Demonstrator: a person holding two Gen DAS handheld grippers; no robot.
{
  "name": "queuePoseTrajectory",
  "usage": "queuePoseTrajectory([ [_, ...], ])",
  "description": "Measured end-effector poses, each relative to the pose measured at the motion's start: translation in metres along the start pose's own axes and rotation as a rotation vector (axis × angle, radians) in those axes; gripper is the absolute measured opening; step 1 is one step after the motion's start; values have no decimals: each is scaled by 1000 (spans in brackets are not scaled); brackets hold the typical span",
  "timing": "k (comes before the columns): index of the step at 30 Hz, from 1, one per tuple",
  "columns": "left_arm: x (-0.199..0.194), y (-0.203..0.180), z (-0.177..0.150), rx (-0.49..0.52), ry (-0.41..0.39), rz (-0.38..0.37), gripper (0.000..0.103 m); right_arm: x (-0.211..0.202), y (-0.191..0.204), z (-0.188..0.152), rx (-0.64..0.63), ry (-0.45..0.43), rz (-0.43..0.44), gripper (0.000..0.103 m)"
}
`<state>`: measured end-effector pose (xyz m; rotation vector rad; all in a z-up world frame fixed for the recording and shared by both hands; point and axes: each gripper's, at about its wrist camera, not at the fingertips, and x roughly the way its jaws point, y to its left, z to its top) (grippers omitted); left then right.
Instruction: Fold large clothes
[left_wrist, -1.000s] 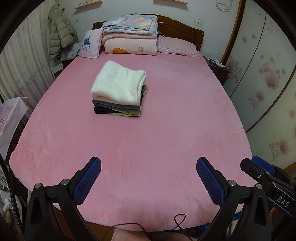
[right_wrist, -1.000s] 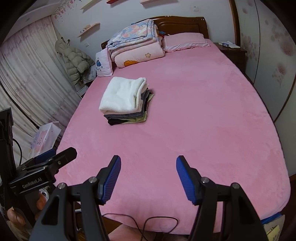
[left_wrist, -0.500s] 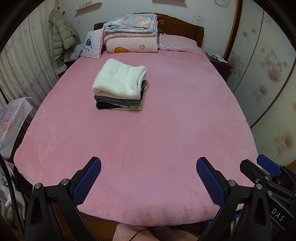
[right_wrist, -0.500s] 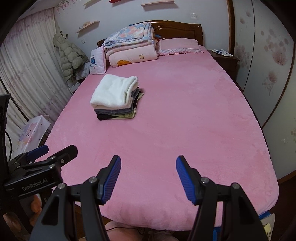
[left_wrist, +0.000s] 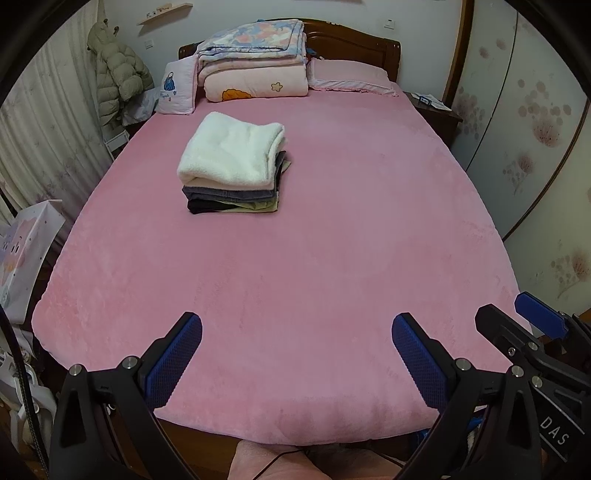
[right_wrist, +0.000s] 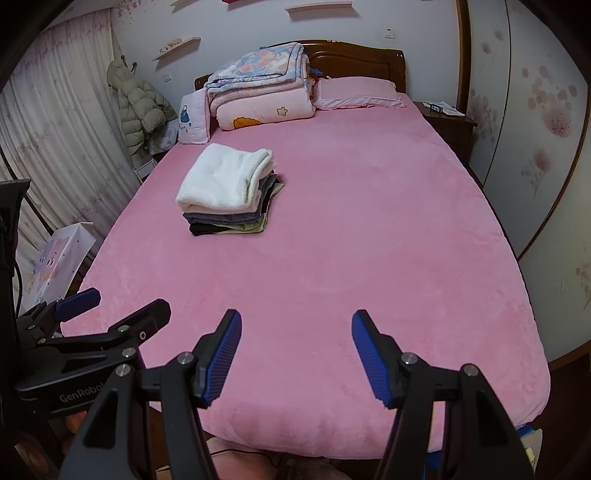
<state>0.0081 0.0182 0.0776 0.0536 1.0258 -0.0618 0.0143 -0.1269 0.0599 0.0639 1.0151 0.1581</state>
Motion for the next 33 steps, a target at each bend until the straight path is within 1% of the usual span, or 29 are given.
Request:
queuePoseTrajectory([
  [8, 8, 0, 3, 6, 16, -4, 102, 5, -6, 0, 2, 13, -2, 62],
  [16, 15, -1, 6, 11, 12, -10, 102, 9, -13, 0, 9, 26, -10, 62],
  [33, 18, -4, 9, 12, 12, -12, 102, 10, -20, 5, 18, 25, -5, 62],
])
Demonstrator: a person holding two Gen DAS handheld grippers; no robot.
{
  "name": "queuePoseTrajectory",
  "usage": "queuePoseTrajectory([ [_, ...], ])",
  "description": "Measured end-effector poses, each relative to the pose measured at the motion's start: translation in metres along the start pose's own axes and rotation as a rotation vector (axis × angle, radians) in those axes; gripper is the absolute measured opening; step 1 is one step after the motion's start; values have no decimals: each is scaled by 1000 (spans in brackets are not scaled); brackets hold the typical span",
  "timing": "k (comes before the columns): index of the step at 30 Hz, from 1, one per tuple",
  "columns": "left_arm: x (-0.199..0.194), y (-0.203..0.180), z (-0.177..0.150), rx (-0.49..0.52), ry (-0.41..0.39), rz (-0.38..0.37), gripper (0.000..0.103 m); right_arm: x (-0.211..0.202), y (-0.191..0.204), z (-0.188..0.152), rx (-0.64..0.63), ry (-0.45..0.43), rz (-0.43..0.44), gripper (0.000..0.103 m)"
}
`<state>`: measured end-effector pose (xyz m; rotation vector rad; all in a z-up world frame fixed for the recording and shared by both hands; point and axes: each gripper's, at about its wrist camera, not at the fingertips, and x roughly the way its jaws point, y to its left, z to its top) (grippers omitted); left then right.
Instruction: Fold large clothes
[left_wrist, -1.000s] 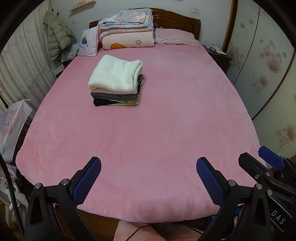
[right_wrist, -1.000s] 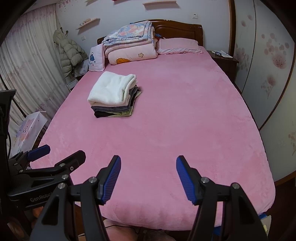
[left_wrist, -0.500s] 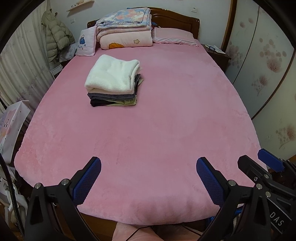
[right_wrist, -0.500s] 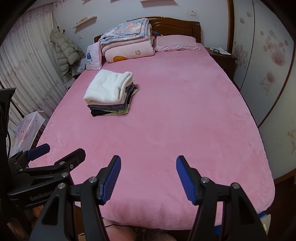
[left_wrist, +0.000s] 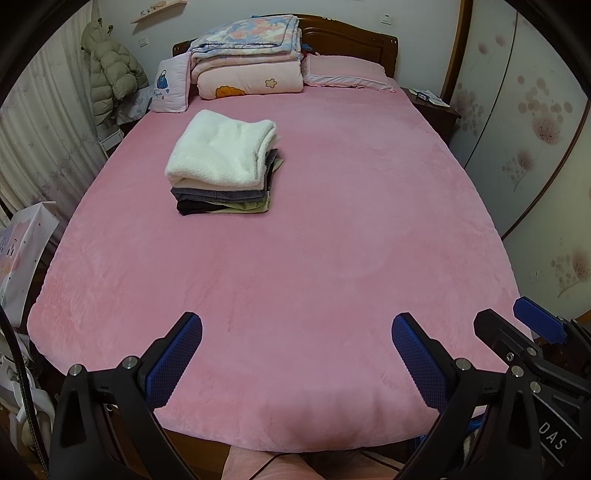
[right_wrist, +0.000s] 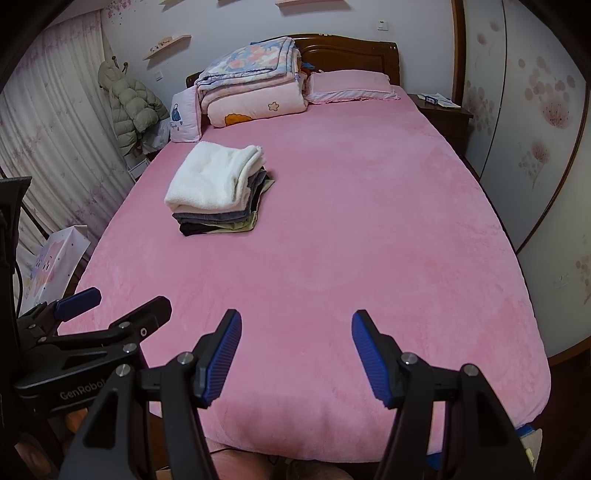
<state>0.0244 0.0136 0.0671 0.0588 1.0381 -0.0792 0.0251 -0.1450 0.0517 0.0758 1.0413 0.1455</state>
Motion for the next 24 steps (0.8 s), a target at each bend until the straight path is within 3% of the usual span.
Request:
queuePoseTrajectory([
  [24, 12, -11, 18, -6, 13, -3, 102, 3, -8, 15, 9, 9, 1, 62],
])
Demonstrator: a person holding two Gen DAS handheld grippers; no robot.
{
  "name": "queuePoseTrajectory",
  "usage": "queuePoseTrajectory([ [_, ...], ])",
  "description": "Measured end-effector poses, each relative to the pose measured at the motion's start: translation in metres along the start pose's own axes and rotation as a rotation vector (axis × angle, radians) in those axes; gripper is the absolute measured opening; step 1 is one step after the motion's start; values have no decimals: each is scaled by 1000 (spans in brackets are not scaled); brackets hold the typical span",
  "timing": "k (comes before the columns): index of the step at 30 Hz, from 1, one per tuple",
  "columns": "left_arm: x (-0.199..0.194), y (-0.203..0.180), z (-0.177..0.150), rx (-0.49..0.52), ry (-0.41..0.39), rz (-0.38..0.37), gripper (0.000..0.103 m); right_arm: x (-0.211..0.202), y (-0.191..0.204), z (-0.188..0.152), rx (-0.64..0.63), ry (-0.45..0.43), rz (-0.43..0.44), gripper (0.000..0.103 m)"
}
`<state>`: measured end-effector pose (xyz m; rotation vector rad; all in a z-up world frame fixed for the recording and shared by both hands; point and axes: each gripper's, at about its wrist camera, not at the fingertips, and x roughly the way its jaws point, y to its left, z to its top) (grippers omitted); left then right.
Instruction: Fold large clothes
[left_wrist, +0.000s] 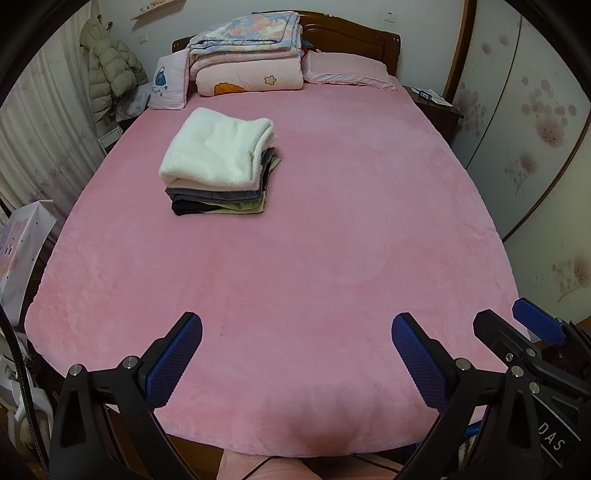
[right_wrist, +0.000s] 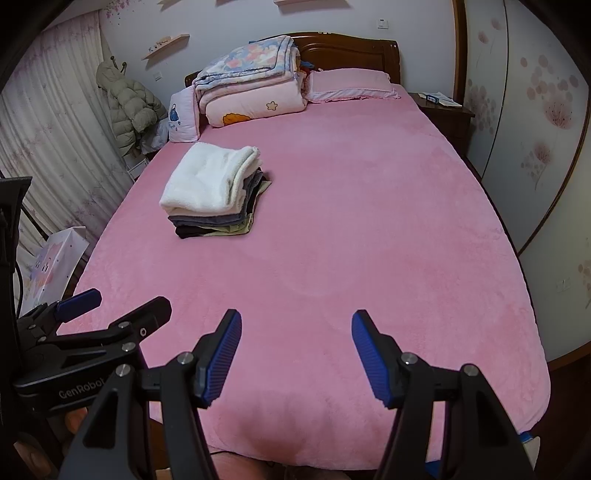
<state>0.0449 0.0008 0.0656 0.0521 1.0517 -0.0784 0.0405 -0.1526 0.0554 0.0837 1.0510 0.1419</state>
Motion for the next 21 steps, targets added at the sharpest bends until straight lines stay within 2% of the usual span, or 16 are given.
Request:
queuePoseTrajectory([
  [21, 10, -3, 9, 6, 14, -4, 102, 8, -8, 5, 2, 2, -2, 62],
])
